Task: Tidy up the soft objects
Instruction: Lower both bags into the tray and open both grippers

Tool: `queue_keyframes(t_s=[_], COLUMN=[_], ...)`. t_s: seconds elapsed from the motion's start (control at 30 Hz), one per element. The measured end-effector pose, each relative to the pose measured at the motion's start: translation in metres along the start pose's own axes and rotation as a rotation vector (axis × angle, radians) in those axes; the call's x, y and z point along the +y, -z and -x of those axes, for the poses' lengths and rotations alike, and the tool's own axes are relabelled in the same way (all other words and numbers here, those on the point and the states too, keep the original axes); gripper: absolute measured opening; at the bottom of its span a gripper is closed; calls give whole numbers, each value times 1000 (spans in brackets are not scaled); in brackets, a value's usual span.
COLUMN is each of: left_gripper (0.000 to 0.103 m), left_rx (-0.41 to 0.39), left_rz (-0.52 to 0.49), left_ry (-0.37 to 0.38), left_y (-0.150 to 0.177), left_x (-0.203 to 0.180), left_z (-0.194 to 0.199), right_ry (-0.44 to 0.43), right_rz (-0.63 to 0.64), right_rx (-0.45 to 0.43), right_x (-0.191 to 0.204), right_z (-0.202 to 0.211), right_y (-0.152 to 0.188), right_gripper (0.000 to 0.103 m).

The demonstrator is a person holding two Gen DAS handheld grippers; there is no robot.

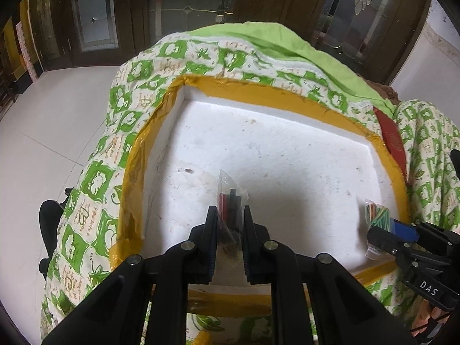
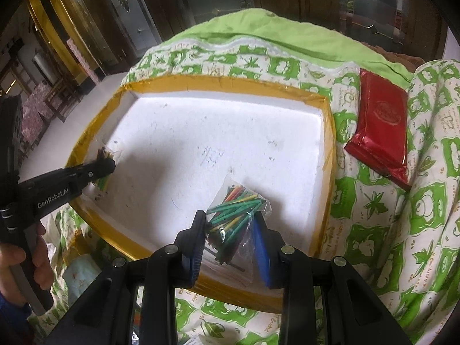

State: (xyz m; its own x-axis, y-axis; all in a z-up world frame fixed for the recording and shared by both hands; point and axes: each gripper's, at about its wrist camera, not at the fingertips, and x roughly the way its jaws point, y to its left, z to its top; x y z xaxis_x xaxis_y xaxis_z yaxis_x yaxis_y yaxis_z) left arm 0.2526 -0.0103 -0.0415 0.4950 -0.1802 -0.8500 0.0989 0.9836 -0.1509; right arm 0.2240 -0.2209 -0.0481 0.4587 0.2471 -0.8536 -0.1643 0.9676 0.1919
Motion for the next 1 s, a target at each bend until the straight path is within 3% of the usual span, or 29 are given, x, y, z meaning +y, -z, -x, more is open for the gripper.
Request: queue_keyframes(t_s=[0.3, 0.4, 0.53, 0.6, 0.63, 0.93, 1.0], left_gripper=[15, 20, 41, 59, 73, 80, 82], left_rx=[-5, -9, -30, -39, -50, -76, -91], left_rz=[11, 9, 4, 6, 7, 36, 36], left_ry=[-3, -1, 3, -1, -15, -9, 0], left_y=[2, 2, 3, 3, 3, 5, 7], left_x=[3, 2, -2, -4, -4, -1, -2], left_z=[-1, 0, 5, 8, 9, 23, 31], right_ry=[24, 24, 19, 16, 16, 14, 8], right_rz=[22, 27, 25, 23, 22, 38, 49], right_rx=[7, 2, -4, -11, -12, -102, -139], right_x=[2, 3, 3, 2, 2, 7, 10], right_z=[-4, -4, -3, -2, -1, 17, 25], right_y=[3, 3, 3, 3, 5, 8, 10], right_gripper=[34, 34, 34, 34, 35, 66, 79])
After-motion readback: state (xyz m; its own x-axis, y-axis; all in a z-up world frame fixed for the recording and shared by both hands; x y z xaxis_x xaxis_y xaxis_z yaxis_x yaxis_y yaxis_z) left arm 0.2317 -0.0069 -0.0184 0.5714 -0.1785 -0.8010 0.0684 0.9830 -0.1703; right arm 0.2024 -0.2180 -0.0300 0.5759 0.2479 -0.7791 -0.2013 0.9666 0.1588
